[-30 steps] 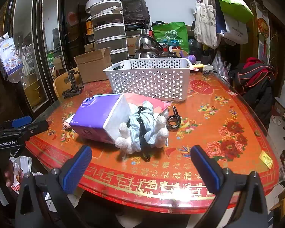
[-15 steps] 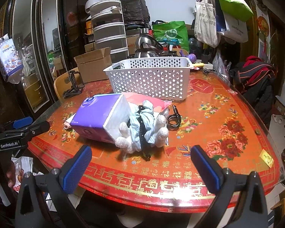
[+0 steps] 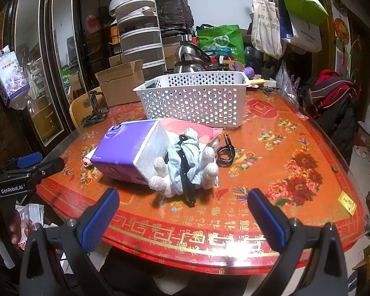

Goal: Organize soft objects

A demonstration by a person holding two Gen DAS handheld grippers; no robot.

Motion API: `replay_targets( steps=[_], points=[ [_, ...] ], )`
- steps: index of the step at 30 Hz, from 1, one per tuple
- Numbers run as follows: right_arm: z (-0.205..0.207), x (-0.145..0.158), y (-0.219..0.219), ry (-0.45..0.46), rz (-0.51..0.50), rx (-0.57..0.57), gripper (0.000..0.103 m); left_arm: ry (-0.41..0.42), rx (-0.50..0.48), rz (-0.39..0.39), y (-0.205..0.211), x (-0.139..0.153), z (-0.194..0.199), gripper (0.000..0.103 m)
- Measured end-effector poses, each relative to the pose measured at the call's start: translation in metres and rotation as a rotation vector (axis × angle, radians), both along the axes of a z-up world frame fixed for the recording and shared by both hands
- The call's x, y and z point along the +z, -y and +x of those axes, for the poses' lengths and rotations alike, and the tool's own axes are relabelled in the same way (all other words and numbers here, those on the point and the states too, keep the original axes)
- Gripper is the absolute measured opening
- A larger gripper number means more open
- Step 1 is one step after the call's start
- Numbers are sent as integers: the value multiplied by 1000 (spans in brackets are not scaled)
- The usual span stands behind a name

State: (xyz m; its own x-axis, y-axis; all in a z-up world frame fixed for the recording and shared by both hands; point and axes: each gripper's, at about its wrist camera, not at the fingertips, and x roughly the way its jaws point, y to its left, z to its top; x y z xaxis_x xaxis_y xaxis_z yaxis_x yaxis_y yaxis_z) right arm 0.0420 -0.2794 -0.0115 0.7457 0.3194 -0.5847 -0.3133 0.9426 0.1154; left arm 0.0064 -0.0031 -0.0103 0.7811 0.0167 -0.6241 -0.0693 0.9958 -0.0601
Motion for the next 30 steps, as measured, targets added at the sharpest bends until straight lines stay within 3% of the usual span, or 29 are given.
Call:
replay_targets(
  steps=[30],
  points=[
    [1,-4,-1,-17,0,-6,103,-3,-6,3,3,0,1,103]
  ],
)
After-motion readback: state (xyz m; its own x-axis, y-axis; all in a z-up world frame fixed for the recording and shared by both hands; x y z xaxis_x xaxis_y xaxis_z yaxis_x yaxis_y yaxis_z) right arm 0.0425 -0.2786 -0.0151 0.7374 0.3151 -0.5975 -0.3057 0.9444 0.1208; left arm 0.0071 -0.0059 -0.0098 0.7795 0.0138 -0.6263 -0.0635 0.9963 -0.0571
